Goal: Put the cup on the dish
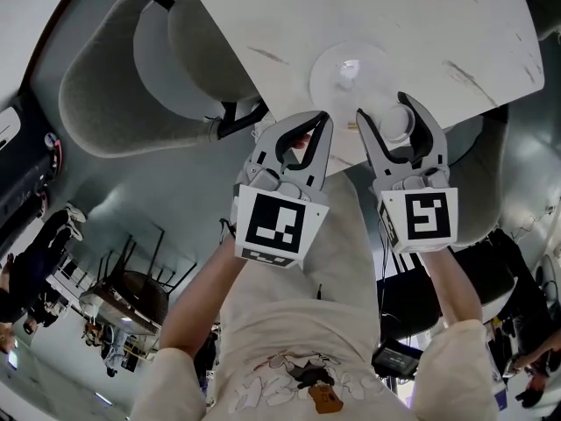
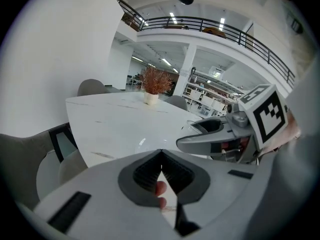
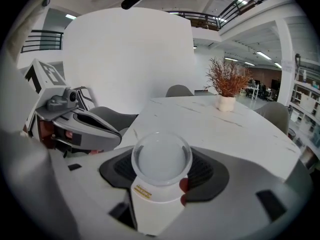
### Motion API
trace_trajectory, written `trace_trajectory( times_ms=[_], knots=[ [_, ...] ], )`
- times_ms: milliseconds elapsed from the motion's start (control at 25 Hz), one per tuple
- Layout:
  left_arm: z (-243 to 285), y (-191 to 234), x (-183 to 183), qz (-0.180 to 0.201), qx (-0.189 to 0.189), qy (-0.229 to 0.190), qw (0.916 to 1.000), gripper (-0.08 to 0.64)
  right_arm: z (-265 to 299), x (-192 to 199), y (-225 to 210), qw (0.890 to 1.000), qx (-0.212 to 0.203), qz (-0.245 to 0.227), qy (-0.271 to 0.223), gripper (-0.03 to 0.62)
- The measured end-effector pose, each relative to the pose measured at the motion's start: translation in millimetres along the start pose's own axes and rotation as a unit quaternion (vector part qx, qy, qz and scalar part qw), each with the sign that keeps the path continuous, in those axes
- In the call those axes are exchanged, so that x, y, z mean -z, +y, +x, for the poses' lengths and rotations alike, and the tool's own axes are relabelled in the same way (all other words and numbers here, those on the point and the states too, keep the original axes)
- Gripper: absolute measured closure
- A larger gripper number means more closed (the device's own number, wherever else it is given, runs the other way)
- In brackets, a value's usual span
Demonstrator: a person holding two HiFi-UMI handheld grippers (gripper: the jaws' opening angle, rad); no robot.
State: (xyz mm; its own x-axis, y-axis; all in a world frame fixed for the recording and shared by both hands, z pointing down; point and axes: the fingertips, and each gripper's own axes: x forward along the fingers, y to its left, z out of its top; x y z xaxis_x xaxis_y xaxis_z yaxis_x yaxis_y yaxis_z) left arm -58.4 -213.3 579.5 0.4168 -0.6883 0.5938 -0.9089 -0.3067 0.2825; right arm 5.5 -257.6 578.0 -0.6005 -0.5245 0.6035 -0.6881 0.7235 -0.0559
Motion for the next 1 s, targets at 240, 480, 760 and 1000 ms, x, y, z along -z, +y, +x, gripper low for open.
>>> trace_trajectory(
  times_ms=[240,480,760,1000],
  knots=[
    [12.8,9.6,13.6,-0.002,-0.011,0.022,0.9997,0.557,11.0,8.1,-0.8,1.000,0.001,-0.022,0.007,0.328],
    [19.4,14.9,23.0,-0.004,-0.007,0.033,0.9994,0.557,21.7,15.0,4.0,0.999,-0.002,-0.028,0.017,0.328],
    [25.0,21.4,25.1,-0.009,-0.007,0.032,0.9994,0.557,35.1,11.4,6.8,0.999,-0.001,-0.030,0.024,0.328],
    [28.3,24.5,22.8,-0.009,-0.005,0.029,0.9995,0.557,39.1,6.5,11.5,0.999,-0.001,-0.034,0.023,0.328]
  ],
)
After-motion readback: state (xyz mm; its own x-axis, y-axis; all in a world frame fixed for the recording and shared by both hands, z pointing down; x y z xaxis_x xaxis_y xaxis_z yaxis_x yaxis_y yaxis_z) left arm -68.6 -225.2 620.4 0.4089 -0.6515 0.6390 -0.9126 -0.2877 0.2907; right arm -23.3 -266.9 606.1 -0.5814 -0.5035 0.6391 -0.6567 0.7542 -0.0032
